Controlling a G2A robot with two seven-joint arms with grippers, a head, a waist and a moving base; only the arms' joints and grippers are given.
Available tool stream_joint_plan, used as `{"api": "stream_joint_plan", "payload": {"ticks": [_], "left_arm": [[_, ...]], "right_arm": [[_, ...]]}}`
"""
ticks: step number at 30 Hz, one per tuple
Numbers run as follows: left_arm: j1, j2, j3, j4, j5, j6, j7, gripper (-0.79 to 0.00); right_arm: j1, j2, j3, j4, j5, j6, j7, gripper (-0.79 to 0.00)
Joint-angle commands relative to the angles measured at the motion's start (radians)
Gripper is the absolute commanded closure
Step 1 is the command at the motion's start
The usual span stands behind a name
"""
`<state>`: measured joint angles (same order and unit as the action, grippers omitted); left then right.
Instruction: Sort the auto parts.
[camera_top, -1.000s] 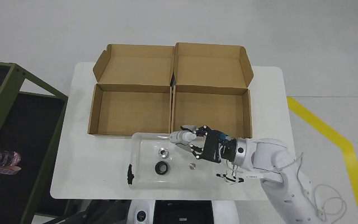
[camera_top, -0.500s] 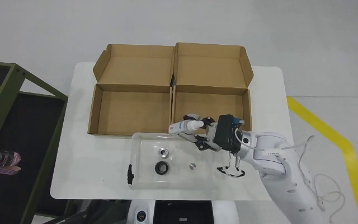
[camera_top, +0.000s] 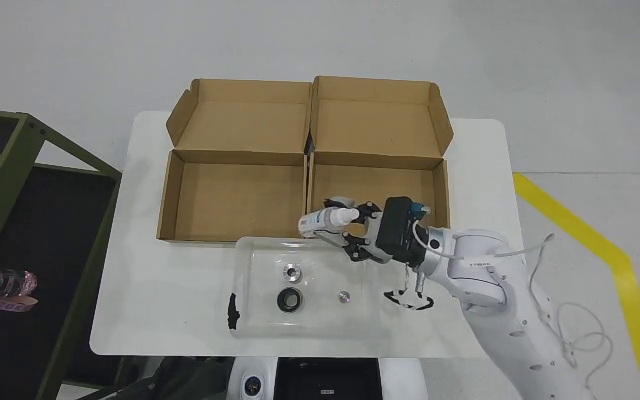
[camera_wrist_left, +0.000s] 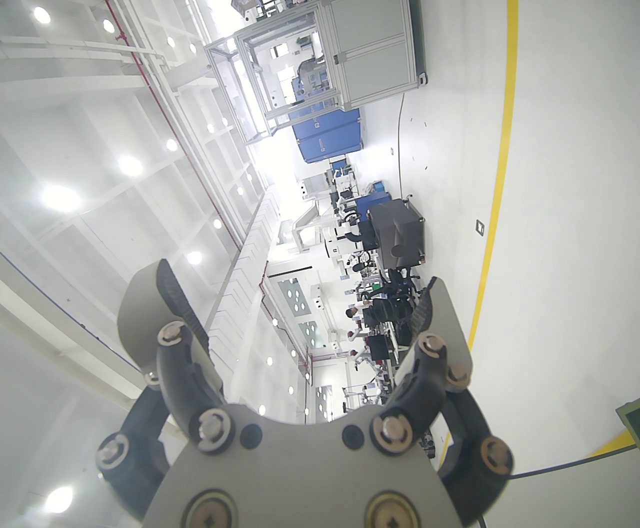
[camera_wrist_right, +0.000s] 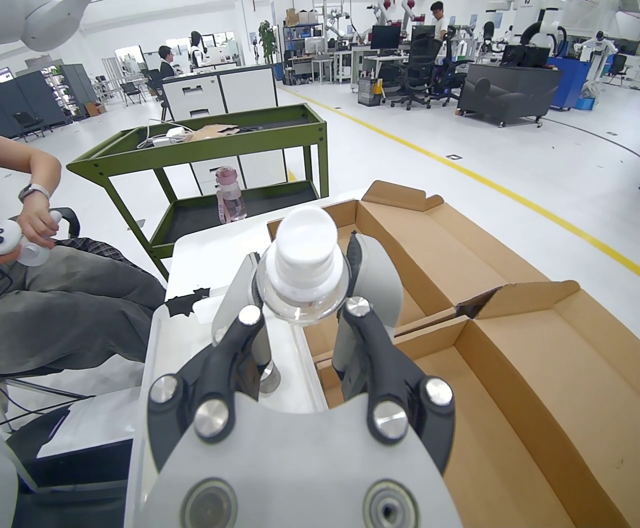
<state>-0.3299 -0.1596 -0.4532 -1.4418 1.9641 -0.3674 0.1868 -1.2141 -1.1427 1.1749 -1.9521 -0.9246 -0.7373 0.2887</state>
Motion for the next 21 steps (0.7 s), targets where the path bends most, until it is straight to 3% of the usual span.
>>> {"api": "stream_joint_plan", "payload": {"ticks": [1,21], "left_arm": [[0.0,0.0,0.0,0.0,0.0,0.0,0.0,-0.785],[0.0,0.0,0.0,0.0,0.0,0.0,0.0,-0.785]], "right_arm": [[0.009,0.0,0.0,0.006,-0.006,0.011,0.004,0.0],[0.193,-0.021,-0.085,0.207,-0.055,0.142,0.115,0.0]]}}
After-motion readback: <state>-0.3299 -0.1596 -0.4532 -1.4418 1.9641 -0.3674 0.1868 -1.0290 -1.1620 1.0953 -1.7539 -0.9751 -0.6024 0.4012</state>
